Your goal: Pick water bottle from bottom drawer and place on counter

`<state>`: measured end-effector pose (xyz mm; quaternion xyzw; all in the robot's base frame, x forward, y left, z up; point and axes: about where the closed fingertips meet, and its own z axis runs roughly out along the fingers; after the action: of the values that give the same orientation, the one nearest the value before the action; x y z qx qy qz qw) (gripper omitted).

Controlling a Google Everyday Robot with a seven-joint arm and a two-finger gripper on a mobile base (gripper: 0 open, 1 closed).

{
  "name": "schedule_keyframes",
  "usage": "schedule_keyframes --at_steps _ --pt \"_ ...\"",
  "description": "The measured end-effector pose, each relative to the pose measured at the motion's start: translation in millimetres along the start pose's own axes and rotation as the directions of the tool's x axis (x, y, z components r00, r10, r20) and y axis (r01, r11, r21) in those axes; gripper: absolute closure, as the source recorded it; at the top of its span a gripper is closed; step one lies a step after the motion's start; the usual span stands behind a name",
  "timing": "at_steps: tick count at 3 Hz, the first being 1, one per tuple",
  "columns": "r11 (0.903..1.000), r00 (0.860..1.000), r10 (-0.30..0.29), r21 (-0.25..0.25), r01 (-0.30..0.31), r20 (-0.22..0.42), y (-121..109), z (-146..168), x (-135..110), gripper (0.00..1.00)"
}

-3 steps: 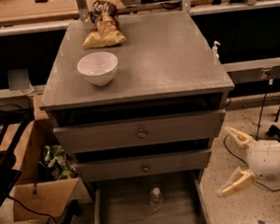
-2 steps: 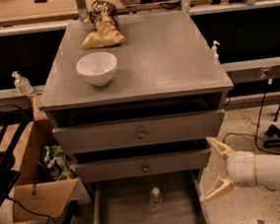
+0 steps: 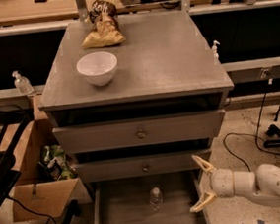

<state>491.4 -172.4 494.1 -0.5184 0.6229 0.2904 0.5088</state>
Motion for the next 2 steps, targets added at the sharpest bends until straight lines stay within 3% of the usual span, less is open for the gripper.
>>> schedule_keyframes --at_steps 1,2 --pt "0.9971 0.997 0.074 -0.016 -0.074 -0.010 13 15 61 0.00" --pt "0.9953 0.995 0.095 -0.019 -0.095 -0.010 17 19 73 0.00"
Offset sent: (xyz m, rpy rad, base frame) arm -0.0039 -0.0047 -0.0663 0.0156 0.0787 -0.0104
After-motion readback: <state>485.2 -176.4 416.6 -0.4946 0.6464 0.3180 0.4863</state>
